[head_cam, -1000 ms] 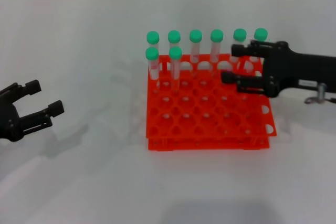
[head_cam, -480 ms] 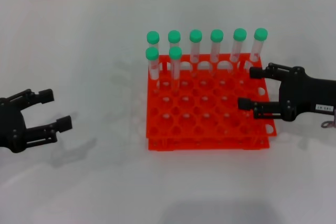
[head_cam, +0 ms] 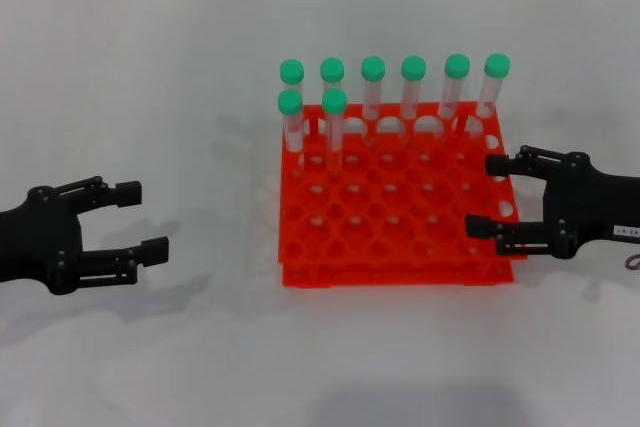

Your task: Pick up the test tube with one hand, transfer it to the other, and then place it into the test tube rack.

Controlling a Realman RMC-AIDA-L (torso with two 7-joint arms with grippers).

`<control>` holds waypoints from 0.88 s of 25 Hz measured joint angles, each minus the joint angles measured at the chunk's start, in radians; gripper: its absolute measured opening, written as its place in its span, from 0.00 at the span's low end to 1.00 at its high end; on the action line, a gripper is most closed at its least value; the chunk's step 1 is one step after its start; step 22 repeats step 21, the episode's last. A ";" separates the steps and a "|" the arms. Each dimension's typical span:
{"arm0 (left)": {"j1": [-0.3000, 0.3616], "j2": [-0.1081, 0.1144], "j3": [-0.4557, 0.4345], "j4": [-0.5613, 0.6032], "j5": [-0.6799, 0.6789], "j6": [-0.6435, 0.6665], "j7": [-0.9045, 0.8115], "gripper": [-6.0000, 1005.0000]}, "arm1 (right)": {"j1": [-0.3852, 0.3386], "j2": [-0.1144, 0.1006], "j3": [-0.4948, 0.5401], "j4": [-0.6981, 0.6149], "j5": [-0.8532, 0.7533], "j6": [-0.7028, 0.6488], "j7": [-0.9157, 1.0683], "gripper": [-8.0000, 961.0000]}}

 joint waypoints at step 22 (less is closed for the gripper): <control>-0.044 0.003 -0.001 0.001 0.028 0.017 -0.005 0.88 | 0.004 -0.015 0.010 0.031 -0.022 -0.010 -0.004 0.90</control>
